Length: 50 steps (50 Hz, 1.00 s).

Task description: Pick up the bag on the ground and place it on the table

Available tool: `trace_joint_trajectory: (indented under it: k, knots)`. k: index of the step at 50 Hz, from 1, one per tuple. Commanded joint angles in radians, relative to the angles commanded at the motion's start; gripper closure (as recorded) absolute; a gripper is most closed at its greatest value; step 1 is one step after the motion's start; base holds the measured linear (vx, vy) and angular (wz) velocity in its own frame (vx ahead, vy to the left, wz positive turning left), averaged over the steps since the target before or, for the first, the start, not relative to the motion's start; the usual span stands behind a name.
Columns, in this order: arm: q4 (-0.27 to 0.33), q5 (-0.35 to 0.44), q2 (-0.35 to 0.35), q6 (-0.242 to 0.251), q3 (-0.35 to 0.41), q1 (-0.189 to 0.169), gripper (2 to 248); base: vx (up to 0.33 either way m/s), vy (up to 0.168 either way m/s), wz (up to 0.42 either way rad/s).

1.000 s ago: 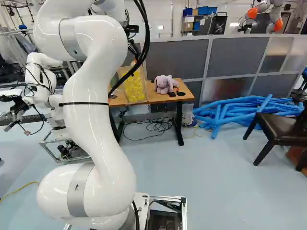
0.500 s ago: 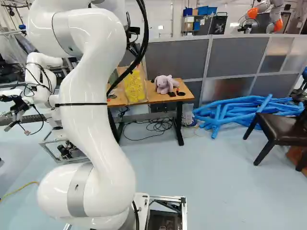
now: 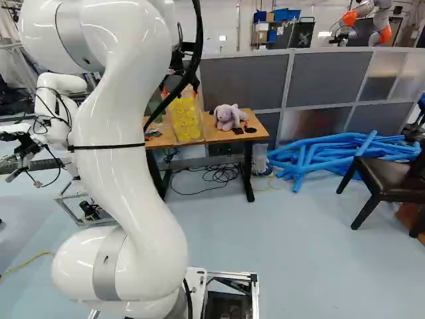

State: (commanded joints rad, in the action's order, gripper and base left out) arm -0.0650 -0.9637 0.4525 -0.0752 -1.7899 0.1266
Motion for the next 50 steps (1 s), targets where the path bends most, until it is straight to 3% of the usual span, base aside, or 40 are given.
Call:
trace_joint_trajectory:
  k: [23, 50]
  knots:
    - [0.009, 0.263, -0.105, 0.011, 0.244, -0.018, 3, 0.000, 0.000, 0.000]
    - [0.022, 0.632, -0.252, 0.026, 0.586, -0.044, 3, 0.000, 0.000, 0.000]
